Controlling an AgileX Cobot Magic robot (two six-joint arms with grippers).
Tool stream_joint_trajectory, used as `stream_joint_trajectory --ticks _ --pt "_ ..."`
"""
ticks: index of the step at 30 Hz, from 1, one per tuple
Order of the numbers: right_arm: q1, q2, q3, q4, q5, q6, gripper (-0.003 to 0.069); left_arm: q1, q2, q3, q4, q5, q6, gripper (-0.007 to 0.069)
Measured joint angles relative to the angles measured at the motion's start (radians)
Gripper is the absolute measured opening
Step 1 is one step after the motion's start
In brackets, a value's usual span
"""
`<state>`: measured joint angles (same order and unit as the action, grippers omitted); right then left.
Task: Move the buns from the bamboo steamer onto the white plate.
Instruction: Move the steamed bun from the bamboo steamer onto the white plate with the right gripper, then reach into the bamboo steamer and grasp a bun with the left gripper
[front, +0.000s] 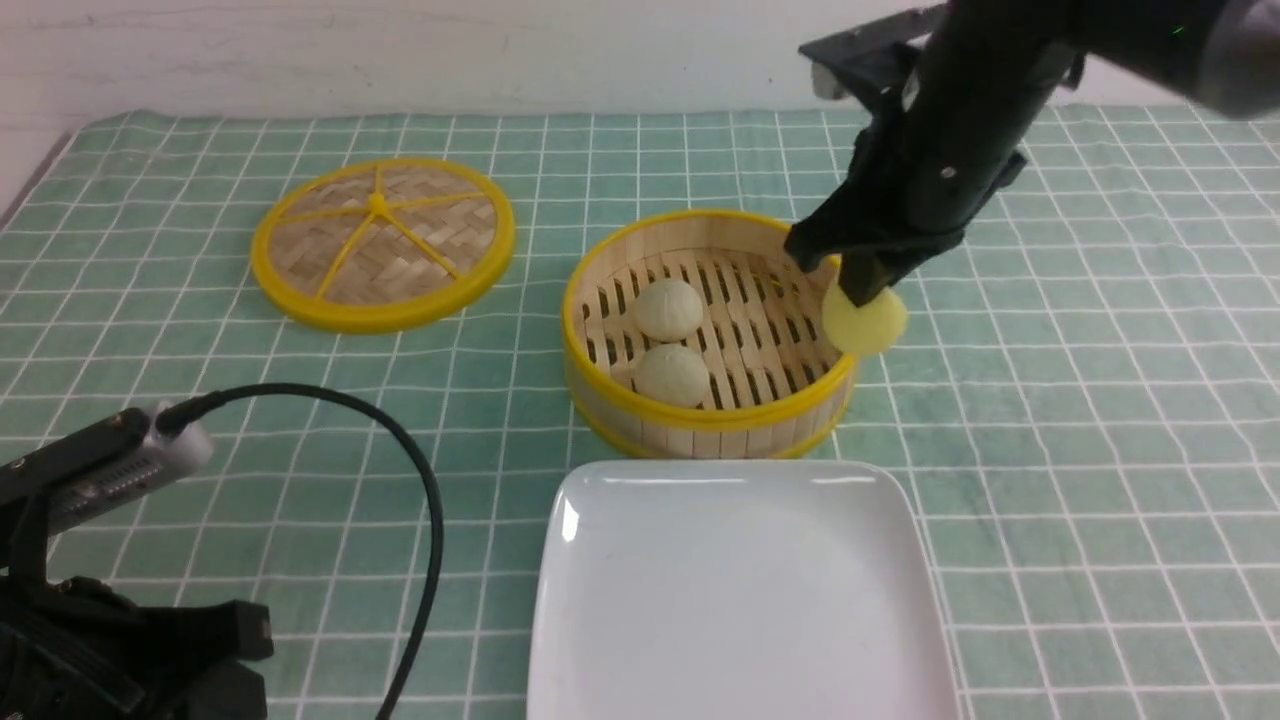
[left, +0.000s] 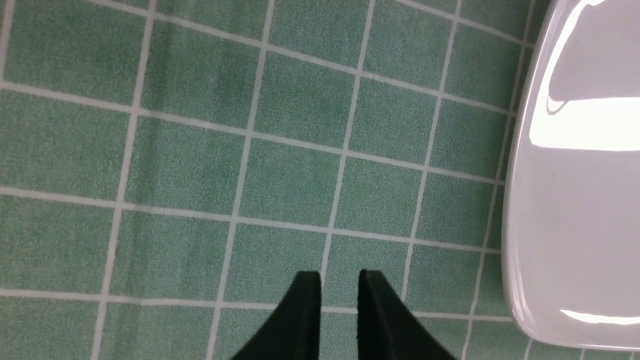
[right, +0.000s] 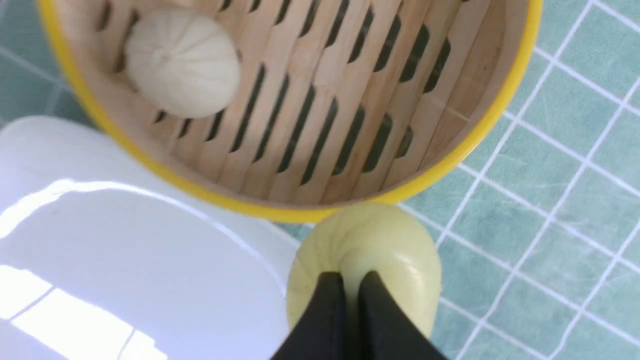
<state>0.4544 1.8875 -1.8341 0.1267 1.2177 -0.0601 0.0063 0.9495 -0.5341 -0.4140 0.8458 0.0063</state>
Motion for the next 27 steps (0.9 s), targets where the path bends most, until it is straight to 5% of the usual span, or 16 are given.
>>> stream_joint_trajectory --ticks 9,14,16,23,27 --pt "0.0 -0.096 0.351 0.308 -0.025 -0.109 0.0014 0.0 0.0 0.0 -0.001 0.0 0.0 0.0146" --pt "0.0 -0.057 0.562 0.402 -0.261 -0.18 0.0055 0.0 0.0 0.0 -0.001 -0.011 0.0 0.0148" --pt "0.0 -0.042 0.593 0.41 -0.304 -0.183 0.0089 0.0 0.0 -0.001 -0.001 -0.015 0.0 0.0148" --pt "-0.005 -0.039 0.607 0.395 -0.305 -0.184 0.0379 0.0 0.0 -0.001 -0.001 -0.003 0.0 0.0148" --pt "-0.023 -0.078 0.561 0.355 -0.246 -0.186 0.0448 0.0 0.0 -0.001 0.005 0.001 0.002 0.015"
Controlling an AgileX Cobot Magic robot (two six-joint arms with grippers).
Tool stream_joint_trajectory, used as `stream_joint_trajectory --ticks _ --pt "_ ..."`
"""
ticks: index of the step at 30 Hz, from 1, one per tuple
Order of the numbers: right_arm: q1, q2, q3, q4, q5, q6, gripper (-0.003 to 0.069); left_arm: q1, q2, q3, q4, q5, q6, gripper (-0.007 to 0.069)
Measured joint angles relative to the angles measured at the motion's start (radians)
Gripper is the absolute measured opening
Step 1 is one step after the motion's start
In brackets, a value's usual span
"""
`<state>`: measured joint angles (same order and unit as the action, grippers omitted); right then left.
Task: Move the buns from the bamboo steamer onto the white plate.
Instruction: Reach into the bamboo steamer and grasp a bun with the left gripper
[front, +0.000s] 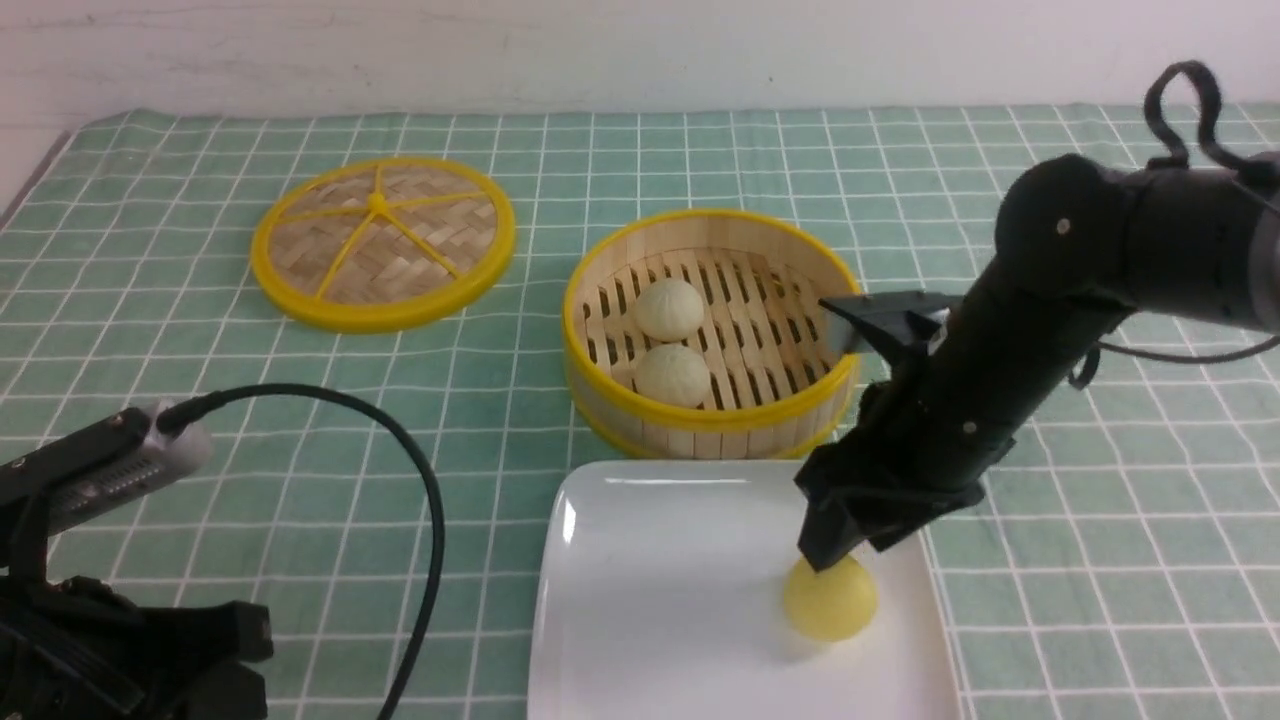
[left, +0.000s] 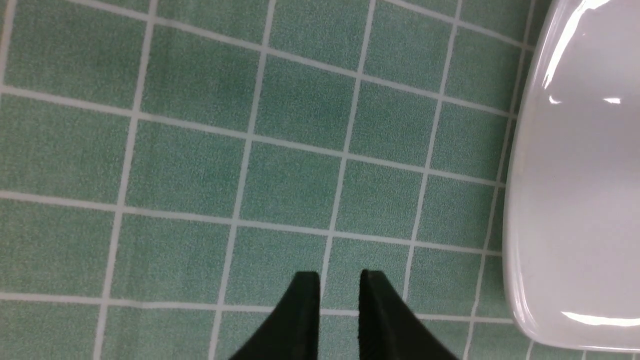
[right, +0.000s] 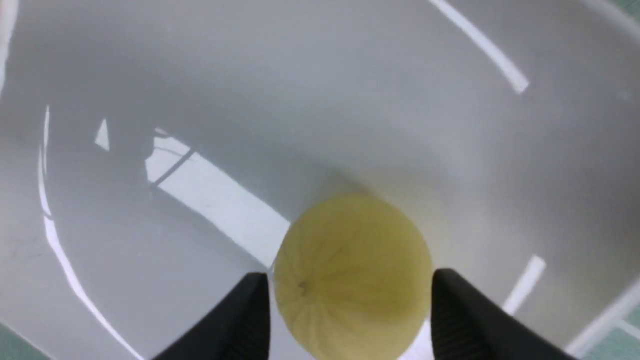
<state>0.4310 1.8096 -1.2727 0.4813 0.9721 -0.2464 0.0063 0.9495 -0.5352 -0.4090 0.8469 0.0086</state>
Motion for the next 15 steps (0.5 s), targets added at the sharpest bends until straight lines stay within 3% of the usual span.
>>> stream_joint_trajectory --ticks 3,7,11,15 --pt "-0.03 -0.084 -0.059 -0.041 0.089 0.0 0.0455 0.0 0.0 0.0 0.024 0.003 0.001 0.0155" --pt "-0.069 -0.194 -0.086 -0.097 0.2 0.0 0.0385 0.0 0.0 0.0 0.036 0.0 0.001 0.016" --pt "-0.111 -0.351 -0.054 -0.182 0.244 0.0 0.02 0.0 0.004 -0.003 0.021 -0.026 0.011 0.0163" --pt "-0.117 -0.508 0.049 -0.206 0.253 0.003 0.0043 0.0 0.049 -0.064 -0.036 0.023 0.109 0.0142"
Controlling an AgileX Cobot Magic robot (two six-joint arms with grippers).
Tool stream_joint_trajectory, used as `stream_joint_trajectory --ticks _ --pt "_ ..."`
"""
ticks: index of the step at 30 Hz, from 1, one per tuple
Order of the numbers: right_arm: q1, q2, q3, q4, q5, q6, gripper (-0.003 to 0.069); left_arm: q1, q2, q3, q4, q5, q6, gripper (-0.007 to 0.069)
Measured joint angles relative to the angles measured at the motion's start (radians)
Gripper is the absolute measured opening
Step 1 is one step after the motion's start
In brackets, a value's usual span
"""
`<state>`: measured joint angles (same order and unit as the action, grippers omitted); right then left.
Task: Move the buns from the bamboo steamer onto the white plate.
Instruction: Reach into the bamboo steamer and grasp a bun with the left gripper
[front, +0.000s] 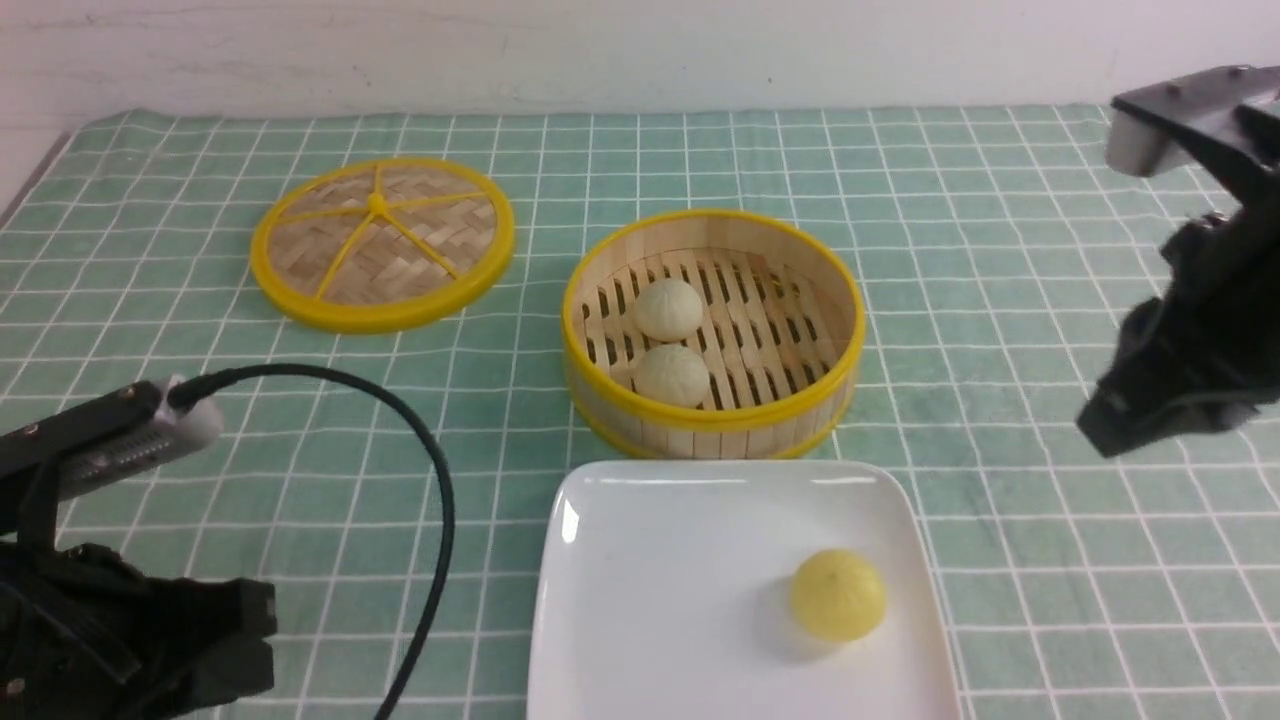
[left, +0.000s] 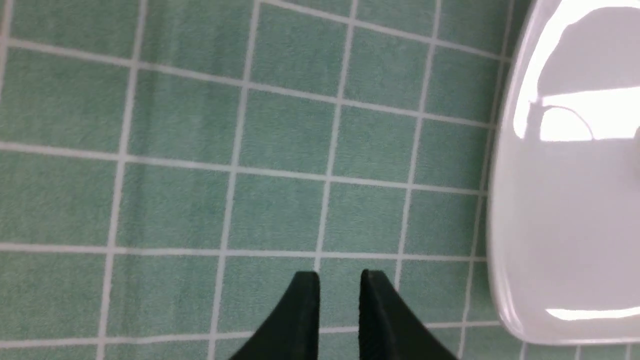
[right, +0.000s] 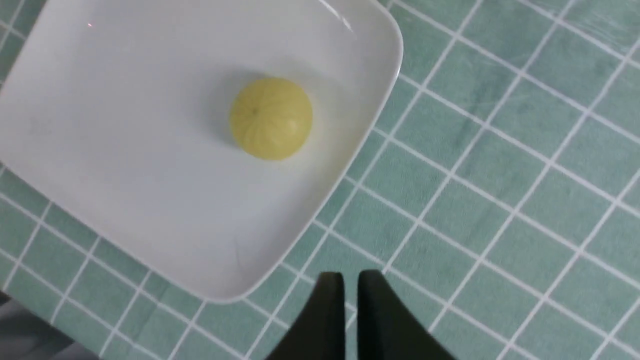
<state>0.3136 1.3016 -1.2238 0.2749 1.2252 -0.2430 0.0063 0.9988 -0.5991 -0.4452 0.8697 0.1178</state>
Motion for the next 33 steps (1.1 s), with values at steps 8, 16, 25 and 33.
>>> stream_joint_trajectory --ticks 8,16,25,33 --pt "0.0 -0.271 0.314 -0.061 -0.092 -0.013 -0.0015 0.0 0.206 -0.276 -0.117 0.165 0.086 0.0001" --pt "0.0 -0.419 0.527 -0.103 -0.168 -0.011 -0.0015 -0.099 0.428 -0.53 -0.168 0.186 0.069 0.0001" --pt "0.0 -0.483 0.632 -0.103 -0.263 0.01 -0.001 -0.462 0.778 -0.889 0.055 0.087 -0.149 0.0084" --pt "0.0 -0.484 0.636 -0.091 -0.277 0.01 -0.0006 -0.567 1.027 -1.195 0.356 0.085 -0.353 0.0307"
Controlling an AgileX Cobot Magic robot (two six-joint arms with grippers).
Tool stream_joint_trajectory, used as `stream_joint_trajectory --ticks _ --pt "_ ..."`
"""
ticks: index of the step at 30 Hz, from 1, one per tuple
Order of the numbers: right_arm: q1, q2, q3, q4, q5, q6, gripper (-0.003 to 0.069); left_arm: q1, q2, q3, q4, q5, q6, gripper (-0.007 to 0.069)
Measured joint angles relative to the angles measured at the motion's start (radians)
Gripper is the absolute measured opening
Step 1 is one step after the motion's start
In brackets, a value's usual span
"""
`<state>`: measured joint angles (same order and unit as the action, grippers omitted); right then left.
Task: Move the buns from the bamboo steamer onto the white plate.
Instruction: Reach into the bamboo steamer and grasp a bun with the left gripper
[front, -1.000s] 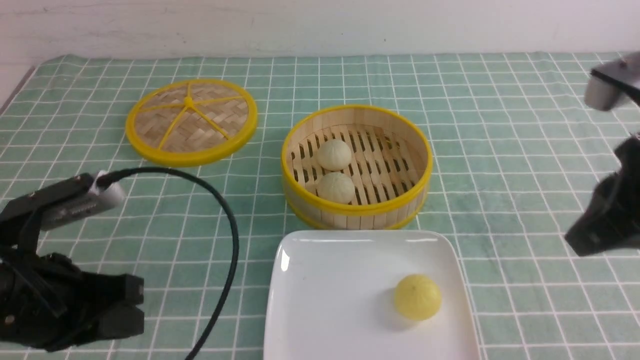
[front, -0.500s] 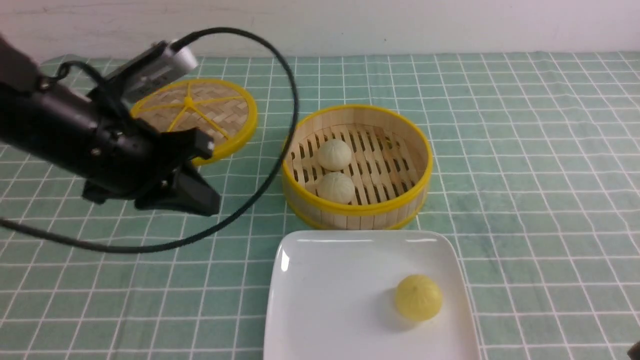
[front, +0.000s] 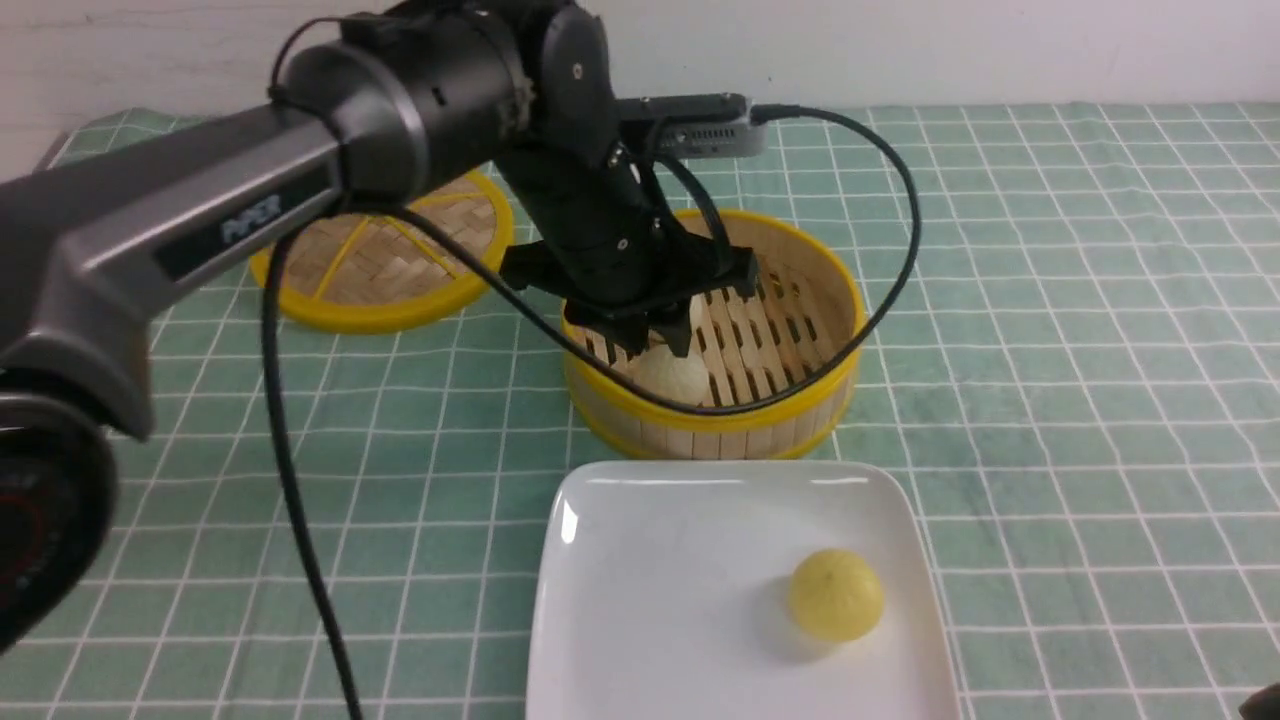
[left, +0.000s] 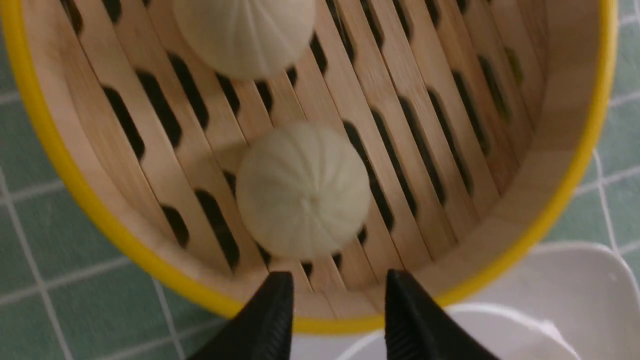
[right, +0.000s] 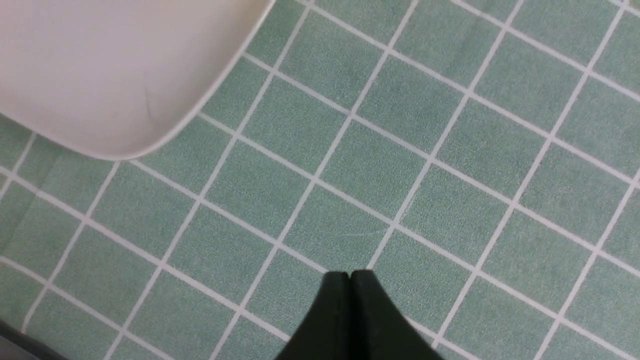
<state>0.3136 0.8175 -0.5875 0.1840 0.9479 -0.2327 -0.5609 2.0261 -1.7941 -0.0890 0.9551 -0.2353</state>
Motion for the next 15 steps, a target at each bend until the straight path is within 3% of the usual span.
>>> stream_joint_trajectory --ticks 4,10,13,15 --pt "0.0 0.0 0.0 0.006 -0.001 0.0 -0.0003 -0.002 0.061 -0.054 0.056 -0.039 -0.014 0.0373" --pt "0.0 0.0 0.0 0.009 -0.001 0.0 0.0001 -0.002 0.127 -0.056 0.082 -0.067 -0.017 0.0383" --pt "0.0 0.0 0.0 0.011 -0.001 0.0 0.0001 -0.002 0.152 -0.056 0.082 -0.086 -0.046 0.0347" --pt "0.0 0.0 0.0 0.013 -0.001 0.0 0.0003 -0.002 0.163 -0.058 0.082 -0.108 -0.062 0.0268"
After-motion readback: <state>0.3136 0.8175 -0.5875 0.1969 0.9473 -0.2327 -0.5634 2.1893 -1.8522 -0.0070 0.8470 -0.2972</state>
